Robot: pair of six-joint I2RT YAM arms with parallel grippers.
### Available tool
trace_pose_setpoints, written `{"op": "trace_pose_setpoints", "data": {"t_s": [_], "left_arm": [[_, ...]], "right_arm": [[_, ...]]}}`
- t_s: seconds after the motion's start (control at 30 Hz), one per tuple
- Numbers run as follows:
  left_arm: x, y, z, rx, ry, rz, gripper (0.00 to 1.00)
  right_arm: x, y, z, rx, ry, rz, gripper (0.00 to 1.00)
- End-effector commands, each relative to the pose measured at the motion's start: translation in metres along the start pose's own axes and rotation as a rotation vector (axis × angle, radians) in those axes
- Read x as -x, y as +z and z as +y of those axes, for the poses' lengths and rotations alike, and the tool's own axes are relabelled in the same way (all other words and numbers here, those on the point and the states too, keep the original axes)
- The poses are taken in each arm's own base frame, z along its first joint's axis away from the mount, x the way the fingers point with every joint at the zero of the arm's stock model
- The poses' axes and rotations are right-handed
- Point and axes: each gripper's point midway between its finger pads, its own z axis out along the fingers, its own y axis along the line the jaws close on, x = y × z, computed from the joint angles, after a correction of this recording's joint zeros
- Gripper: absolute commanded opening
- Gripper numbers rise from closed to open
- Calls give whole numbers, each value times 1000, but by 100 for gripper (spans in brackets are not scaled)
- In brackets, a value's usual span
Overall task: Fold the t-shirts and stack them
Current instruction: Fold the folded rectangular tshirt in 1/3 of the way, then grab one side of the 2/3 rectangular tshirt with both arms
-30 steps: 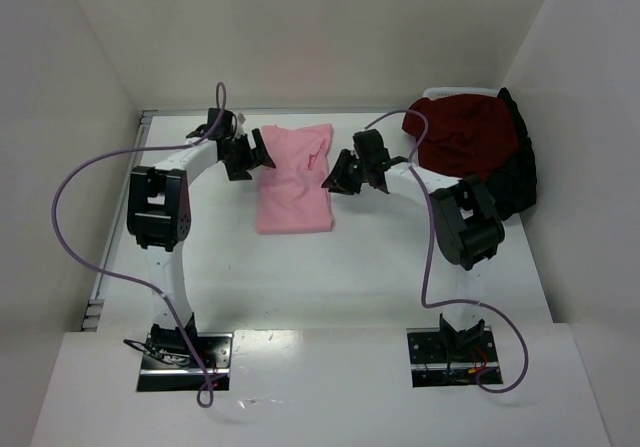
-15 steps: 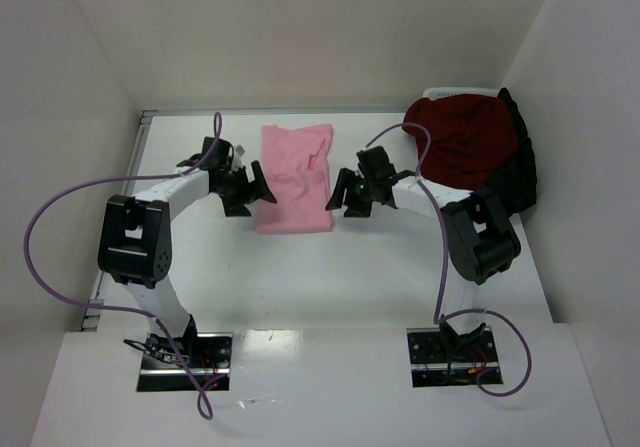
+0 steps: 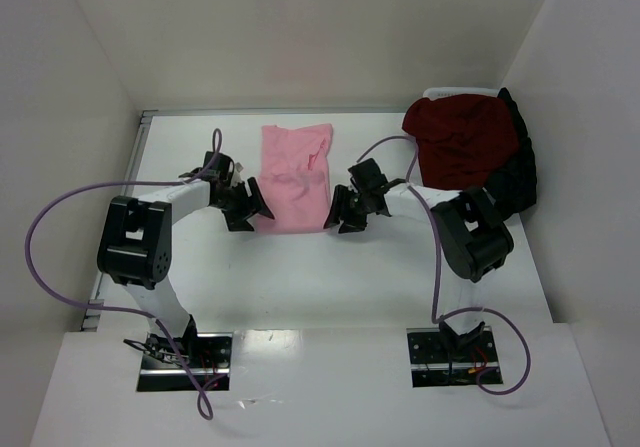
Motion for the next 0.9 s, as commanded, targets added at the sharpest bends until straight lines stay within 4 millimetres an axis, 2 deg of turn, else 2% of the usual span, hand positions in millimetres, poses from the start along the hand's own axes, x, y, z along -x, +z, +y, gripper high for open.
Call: {"op": "trace_pose_setpoints", "data": {"t_s": [0.0, 0.17, 0.2, 0.37, 0.57, 0.67, 0.7, 0.73, 0.77, 0.8, 0.87], "left_arm": [[-1, 5, -1, -30, 4, 13, 78], [-4, 8, 3, -29, 3, 15, 76], [-9, 12, 9, -18, -6, 32, 72], [-11, 17, 10, -21, -11, 44, 58], [-11, 23, 11, -32, 5, 63, 44], [-13, 25, 12, -36, 10, 75, 33], [-15, 27, 15, -32, 15, 82, 27], [-15, 27, 15, -32, 15, 82, 21], [-15, 27, 15, -32, 15, 82, 3], [-15, 27, 15, -32, 15, 82, 0], [-18, 26, 14, -35, 10, 95, 0]], "right_arm": [[11, 5, 13, 30, -29, -27, 54], [15, 8, 8, 4, -10, -49, 52], [17, 9, 10, 10, -13, -57, 52], [21, 13, 10, 3, 9, -62, 45], [26, 18, 16, 24, 25, -67, 31], [22, 23, 13, 18, 53, -46, 20], [22, 23, 13, 18, 53, -45, 12], [22, 23, 13, 18, 62, -45, 8], [19, 24, 10, 13, 65, -39, 3], [20, 22, 13, 18, 62, -45, 0], [17, 19, 6, -8, 74, -57, 0]]}}
